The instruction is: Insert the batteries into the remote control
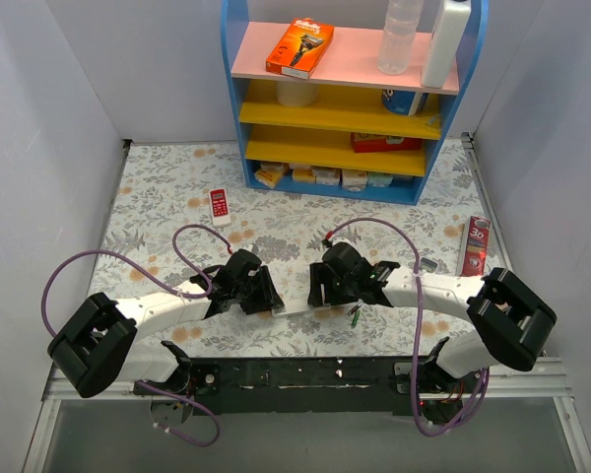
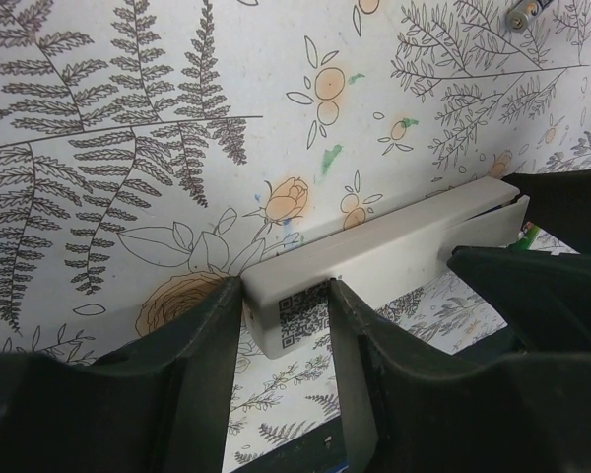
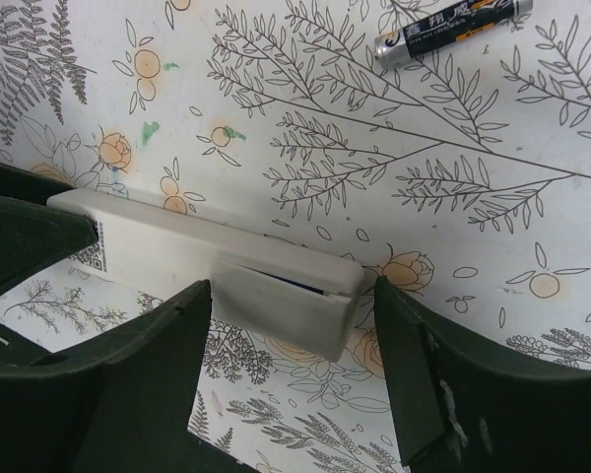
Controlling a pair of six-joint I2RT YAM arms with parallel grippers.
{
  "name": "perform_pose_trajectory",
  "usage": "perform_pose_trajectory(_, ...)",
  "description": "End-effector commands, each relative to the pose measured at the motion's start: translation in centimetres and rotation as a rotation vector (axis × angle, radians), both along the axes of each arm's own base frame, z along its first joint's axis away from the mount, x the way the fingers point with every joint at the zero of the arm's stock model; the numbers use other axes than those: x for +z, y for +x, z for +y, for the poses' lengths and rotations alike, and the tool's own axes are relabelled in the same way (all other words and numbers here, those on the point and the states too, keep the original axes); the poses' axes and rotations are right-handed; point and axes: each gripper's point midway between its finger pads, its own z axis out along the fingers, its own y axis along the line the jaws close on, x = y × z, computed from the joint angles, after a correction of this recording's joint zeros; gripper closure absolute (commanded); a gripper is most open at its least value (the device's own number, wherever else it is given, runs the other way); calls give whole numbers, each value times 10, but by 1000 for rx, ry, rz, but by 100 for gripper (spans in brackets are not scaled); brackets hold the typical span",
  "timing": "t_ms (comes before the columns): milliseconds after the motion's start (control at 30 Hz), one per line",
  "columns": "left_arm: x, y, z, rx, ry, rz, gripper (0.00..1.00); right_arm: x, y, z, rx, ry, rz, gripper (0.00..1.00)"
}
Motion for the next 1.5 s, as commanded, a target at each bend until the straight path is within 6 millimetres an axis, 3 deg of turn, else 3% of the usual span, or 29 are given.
perform_pose_trajectory(0, -33, -24, 25, -12, 118, 90, 63, 10, 6, 11, -4, 12, -17, 26)
perform_pose_trajectory(300, -33, -24, 25, -5, 119, 90, 63, -6, -6, 12, 19, -37, 28, 28)
perform_pose_trajectory(567, -36, -24, 33, 12, 149, 90, 67, -25, -11, -14, -2, -144, 29, 46)
perform_pose_trajectory(733, -39, -25, 34, 16, 160, 97, 67, -33, -15, -22, 2, -157, 42, 52)
perform_pose_trajectory(867, -40, -26, 35, 17, 163, 96, 67, -34, -16, -22, 15, -126, 55, 50)
perform_pose_trajectory(1000, -38, -25, 35, 23, 159, 92, 67, -20, -13, -13, 31, -55, 29, 44)
perform_pose_trajectory(1133, -38, -24, 36, 30, 159, 88, 67, -6, -9, -8, 42, -15, 3, 33)
perform_pose_trajectory(1467, -36, -23, 35, 36, 152, 84, 66, 7, 0, -20, 17, 35, -30, 31)
